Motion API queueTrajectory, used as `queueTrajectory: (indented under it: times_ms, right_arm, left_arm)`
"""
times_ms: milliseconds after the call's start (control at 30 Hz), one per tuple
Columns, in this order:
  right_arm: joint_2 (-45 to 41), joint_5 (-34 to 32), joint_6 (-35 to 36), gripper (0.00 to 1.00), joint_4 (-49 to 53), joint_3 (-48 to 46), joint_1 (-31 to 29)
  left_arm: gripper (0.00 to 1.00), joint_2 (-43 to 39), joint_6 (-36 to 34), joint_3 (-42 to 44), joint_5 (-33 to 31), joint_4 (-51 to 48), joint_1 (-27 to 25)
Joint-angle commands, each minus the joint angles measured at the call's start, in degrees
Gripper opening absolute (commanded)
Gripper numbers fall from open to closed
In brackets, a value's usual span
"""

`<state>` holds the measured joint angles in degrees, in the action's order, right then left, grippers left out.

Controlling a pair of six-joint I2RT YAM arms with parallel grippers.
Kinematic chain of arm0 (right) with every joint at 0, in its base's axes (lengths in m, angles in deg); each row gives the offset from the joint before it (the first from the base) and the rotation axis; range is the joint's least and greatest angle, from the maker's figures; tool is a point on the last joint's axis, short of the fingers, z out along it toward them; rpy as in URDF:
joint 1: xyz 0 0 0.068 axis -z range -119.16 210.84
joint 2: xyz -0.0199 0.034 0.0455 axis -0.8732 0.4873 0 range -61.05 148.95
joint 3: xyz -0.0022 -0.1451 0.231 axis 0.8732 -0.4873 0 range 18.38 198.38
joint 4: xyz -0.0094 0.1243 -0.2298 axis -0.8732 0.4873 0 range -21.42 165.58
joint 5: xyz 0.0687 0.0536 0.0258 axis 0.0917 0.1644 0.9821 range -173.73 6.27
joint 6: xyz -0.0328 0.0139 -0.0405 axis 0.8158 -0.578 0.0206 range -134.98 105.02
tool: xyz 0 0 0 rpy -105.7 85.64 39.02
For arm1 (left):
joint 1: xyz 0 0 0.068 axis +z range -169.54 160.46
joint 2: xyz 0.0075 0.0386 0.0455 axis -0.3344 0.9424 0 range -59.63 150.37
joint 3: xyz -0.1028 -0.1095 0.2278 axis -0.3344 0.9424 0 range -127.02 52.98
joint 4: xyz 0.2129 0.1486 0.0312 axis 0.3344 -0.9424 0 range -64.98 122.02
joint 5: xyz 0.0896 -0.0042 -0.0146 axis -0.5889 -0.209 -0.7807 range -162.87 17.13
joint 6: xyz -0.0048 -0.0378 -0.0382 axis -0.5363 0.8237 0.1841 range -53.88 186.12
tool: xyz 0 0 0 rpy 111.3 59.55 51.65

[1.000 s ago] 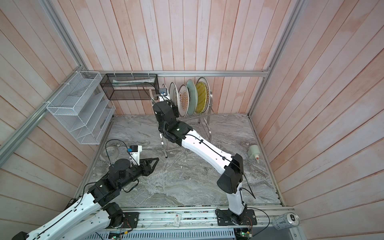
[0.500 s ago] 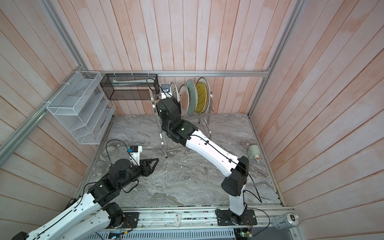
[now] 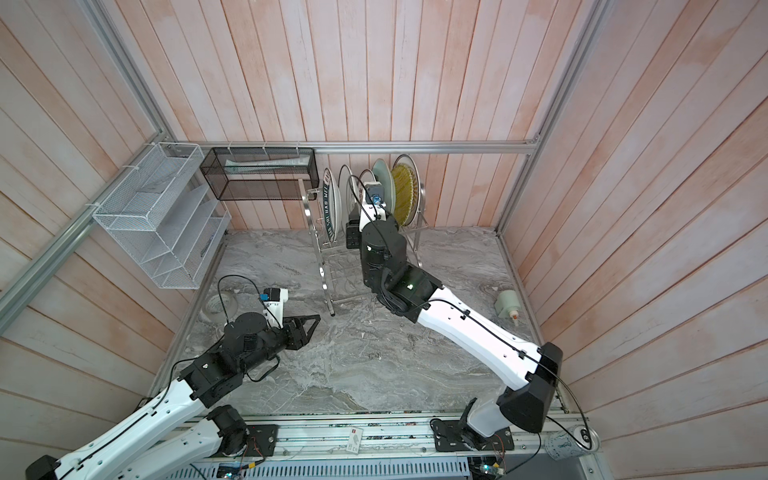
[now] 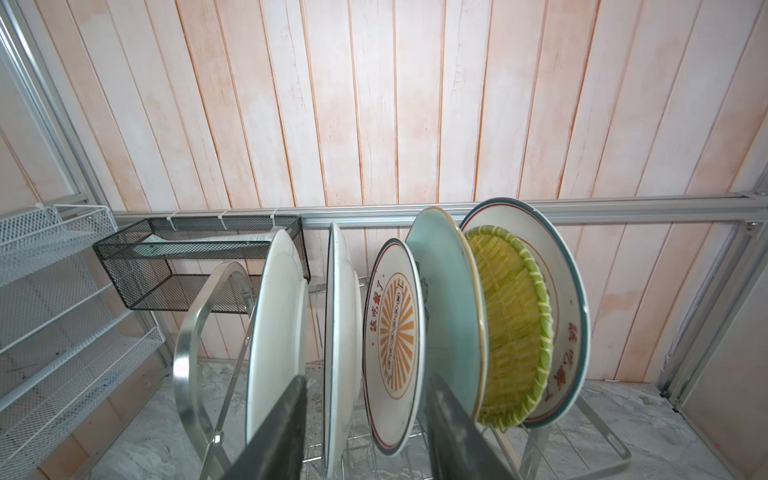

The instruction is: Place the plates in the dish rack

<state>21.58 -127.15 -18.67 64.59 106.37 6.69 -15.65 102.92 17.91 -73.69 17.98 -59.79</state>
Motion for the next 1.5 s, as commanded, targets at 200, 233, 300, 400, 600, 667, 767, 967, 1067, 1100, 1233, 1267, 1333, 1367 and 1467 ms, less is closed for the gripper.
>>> queueTrajectory:
  times_ms: [200,233,300,400,600,667,767,967,1067,1100,1233,1267,1333,1367,1467]
  right_arm:
    - [-15.39,-2.59,-4.41,0.56,-1.85,-14.54,4.07]
    - [-16.93,-2.5,-5.08,0.57,-1.15,-16.0,4.94]
    - [-19.61,-2.38,-6.21,0.58,0.45,-18.24,6.57]
    - [-23.22,-2.03,-7.46,0.6,3.24,-20.93,9.12]
    - [-28.07,-1.32,-8.78,0.67,7.5,-24.05,12.91]
    - [-28.9,-1.17,-8.88,0.69,8.2,-24.7,13.73]
    - [-29.6,-1.05,-9.06,0.74,8.87,-25.38,14.75]
    - [-29.71,0.15,-9.41,0.75,9.0,-26.57,16.39]
    - [-29.73,0.52,-9.59,0.83,9.17,-27.07,17.08]
    - [-29.8,0.63,-9.59,0.94,9.16,-27.25,17.27]
    - [-30.54,0.96,-9.5,0.98,8.85,-28.29,18.12]
    - [-30.81,0.84,-9.41,0.98,8.69,-28.64,18.28]
    - [-31.52,0.71,-9.14,0.98,7.85,-29.57,18.61]
    - [-31.81,0.62,-8.85,0.98,7.42,-30.01,18.66]
    - [-32.44,0.1,-8.84,0.98,7.26,-30.77,19.16]
  left_arm:
    - [0.62,3.18,-4.43,-5.65,-2.5,-0.73,0.13]
    - [0.63,3.73,-4.79,-6.24,-2.59,-0.72,0.17]
    - [0.64,4.5,-5.53,-7.02,-2.73,-0.79,0.27]
    - [0.66,5.84,-6.26,-8.28,-3.26,-0.82,0.58]
    - [0.69,7.75,-7.0,-10.12,-2.91,-1.11,1.97]
    - [0.71,7.79,-6.83,-10.62,-3.13,-1.38,2.56]
    - [0.73,7.78,-6.87,-11.13,-3.07,-1.49,3.46]
    - [0.75,7.69,-7.57,-12.28,-3.14,-2.56,4.99]
    - [1.0,7.54,-7.79,-12.59,-3.16,-3.13,5.68]
    - [1.0,7.48,-7.95,-12.73,-2.92,-3.23,5.93]
    - [1.0,7.27,-8.56,-13.0,-3.5,-3.45,6.37]
    - [1.0,7.09,-8.65,-13.11,-3.72,-3.53,6.52]
    - [1.0,6.85,-8.76,-13.18,-4.53,-3.72,6.72]
    - [1.0,6.66,-8.86,-13.18,-5.23,-3.84,6.85]
    - [1.0,5.86,-8.74,-13.12,-7.63,-4.13,7.09]
